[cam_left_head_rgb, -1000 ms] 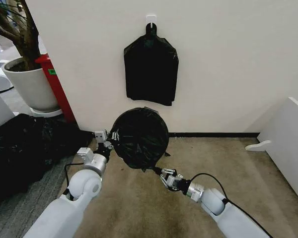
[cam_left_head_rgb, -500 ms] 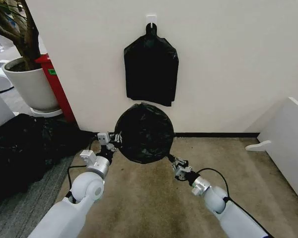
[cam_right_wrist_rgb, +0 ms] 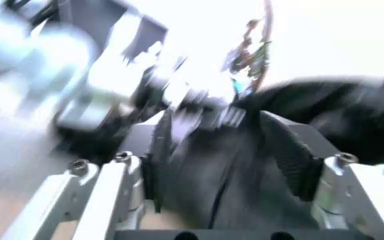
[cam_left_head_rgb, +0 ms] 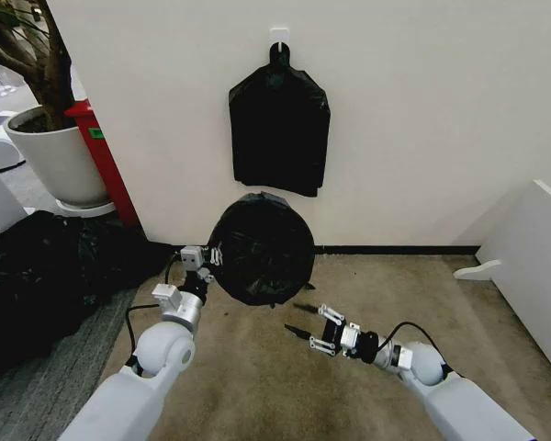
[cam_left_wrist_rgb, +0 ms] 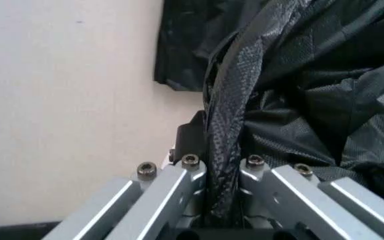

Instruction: Place the garbage bag over the trash bin.

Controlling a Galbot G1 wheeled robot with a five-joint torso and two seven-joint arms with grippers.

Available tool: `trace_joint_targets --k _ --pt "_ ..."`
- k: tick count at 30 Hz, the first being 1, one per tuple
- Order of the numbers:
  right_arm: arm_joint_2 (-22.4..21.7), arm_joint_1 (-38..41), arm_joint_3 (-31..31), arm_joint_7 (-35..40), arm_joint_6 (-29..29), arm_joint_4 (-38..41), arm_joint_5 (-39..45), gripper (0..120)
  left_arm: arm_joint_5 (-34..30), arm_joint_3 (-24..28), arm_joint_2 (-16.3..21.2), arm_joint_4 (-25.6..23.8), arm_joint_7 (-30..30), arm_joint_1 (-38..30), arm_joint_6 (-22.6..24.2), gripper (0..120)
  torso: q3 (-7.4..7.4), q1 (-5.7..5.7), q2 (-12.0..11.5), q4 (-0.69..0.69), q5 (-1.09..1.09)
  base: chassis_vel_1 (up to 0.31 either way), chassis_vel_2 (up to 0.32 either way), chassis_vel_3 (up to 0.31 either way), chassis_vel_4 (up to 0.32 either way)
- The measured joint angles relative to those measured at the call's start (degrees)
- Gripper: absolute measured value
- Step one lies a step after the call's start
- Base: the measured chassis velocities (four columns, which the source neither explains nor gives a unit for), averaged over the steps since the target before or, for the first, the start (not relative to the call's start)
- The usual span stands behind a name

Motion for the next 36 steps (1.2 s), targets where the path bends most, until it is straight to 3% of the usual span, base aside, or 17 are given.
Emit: trace_joint_targets --k 3,5,7,8,10,12,14,15,19,21,27,31,36 --pt "0.1 -0.6 -3.6 21.4 -8.4 8.1 -5.1 32 3.6 1.5 -2.0 1.5 1.4 0.5 -2.2 2 0.00 0.00 0.0 0.00 -0.02 0.000 0.000 0.000 0.000" --pt "0.2 -0.7 -4.5 25.5 -10.7 9.4 -6.3 31 4.0 1.6 -2.3 1.7 1.5 0.5 -2.5 2 0.00 0.00 0.0 -0.01 -0.02 0.000 0.000 0.000 0.000" --pt "0.6 -0.5 -7.7 37.6 -18.9 13.0 -9.1 22 5.3 2.1 -3.3 2.2 1.9 0.7 -3.3 2 0.00 0.00 0.0 -0.01 0.01 0.000 0.000 0.000 0.000" --pt "1.0 0.0 -10.4 45.6 -26.2 15.5 -10.0 15 6.3 2.4 -3.9 2.5 2.2 0.9 -3.9 2 0.00 0.00 0.0 0.00 0.00 0.000 0.000 0.000 0.000" --pt "1.9 1.1 -13.4 53.7 -34.1 18.1 -9.7 9 7.3 2.7 -4.3 2.9 2.5 1.0 -4.5 2 0.00 0.00 0.0 0.00 0.00 0.000 0.000 0.000 0.000" --pt "2.1 1.4 -13.9 55.4 -35.9 18.6 -9.4 5 7.5 2.8 -4.4 3.0 2.5 1.0 -4.6 2 0.00 0.00 0.0 0.00 0.01 0.000 0.000 0.000 0.000" --pt "3.1 2.8 -15.5 61.0 -42.9 20.0 -8.2 0 9.0 3.2 -4.7 3.7 2.7 1.1 -5.1 2 0.00 0.00 0.0 0.00 0.00 0.000 0.000 0.000 0.000" --pt "3.2 2.9 -15.6 61.3 -43.4 20.0 -8.1 0 9.1 3.3 -4.7 3.8 2.7 1.0 -5.1 2 0.00 0.00 0.0 0.00 0.00 0.000 0.000 0.000 0.000" --pt "4.1 6.6 -17.6 66.5 -54.8 19.6 -7.4 0 10.9 3.5 -5.1 3.9 2.7 2.1 -5.4 2 0.00 0.00 0.0 0.00 0.00 0.000 0.000 0.000 0.000" --pt "4.2 7.1 -17.9 67.1 -56.4 19.3 -7.0 0 11.1 3.5 -5.1 3.8 2.7 2.3 -5.4 2 0.01 0.00 0.0 0.00 0.00 0.000 0.000 0.000 0.000" --pt "5.2 12.3 -19.8 71.1 -68.4 17.0 1.2 0 11.9 3.4 -4.8 1.3 2.7 4.5 -5.4 2 0.00 0.00 0.0 0.00 0.00 0.000 0.000 0.000 0.000" --pt "5.9 14.4 -19.7 72.2 -70.7 14.6 1.9 0 12.3 3.2 -4.6 0.1 2.7 5.5 -5.3 2 0.00 0.00 0.0 0.00 0.01 0.000 0.000 0.000 0.000" --pt "6.0 16.2 -19.3 72.4 -71.6 9.6 -6.3 0 12.9 2.7 -4.1 -1.3 2.8 7.2 -5.1 2 0.00 0.00 0.0 0.00 0.01 0.000 0.000 0.000 0.000"
